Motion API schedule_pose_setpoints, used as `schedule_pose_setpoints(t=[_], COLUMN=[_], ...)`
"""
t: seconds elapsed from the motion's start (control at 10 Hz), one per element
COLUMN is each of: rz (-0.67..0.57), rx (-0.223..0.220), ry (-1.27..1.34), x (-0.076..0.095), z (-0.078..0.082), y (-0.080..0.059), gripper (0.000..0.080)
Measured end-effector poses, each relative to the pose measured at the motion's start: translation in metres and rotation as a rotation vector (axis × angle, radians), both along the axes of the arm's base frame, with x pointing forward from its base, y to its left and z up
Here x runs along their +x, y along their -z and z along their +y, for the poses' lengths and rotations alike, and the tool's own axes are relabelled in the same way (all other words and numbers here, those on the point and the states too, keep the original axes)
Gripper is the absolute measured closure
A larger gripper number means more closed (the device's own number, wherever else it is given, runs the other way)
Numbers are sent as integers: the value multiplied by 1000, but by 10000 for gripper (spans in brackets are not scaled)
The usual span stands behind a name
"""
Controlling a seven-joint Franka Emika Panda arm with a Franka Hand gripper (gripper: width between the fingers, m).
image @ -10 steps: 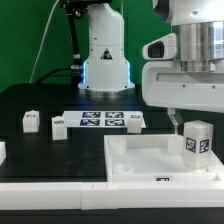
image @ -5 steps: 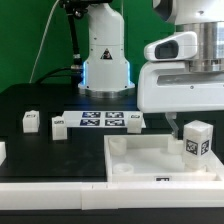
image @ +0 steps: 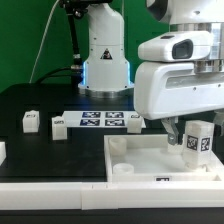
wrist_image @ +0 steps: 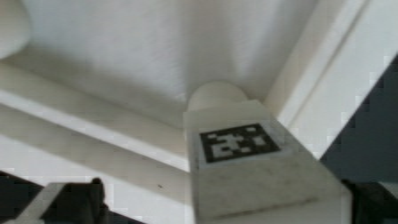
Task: Assemble one leg
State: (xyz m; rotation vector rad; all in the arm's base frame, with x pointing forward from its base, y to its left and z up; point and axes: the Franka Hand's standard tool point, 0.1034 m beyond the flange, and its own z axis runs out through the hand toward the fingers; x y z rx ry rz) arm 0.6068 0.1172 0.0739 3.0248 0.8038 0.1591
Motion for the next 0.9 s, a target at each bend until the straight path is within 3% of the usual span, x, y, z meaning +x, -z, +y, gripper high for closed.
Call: schedule_pose_setpoints(t=[0.1, 0.3, 0.4, 0.9], rz=[0, 1, 1, 28], rx=[-1, 3, 3, 102], ry=[-5, 44, 47, 742], x=[0, 0, 0, 0], z=[0, -1, -1, -1], y=[0, 0, 0, 0], gripper=[150, 422, 508, 508])
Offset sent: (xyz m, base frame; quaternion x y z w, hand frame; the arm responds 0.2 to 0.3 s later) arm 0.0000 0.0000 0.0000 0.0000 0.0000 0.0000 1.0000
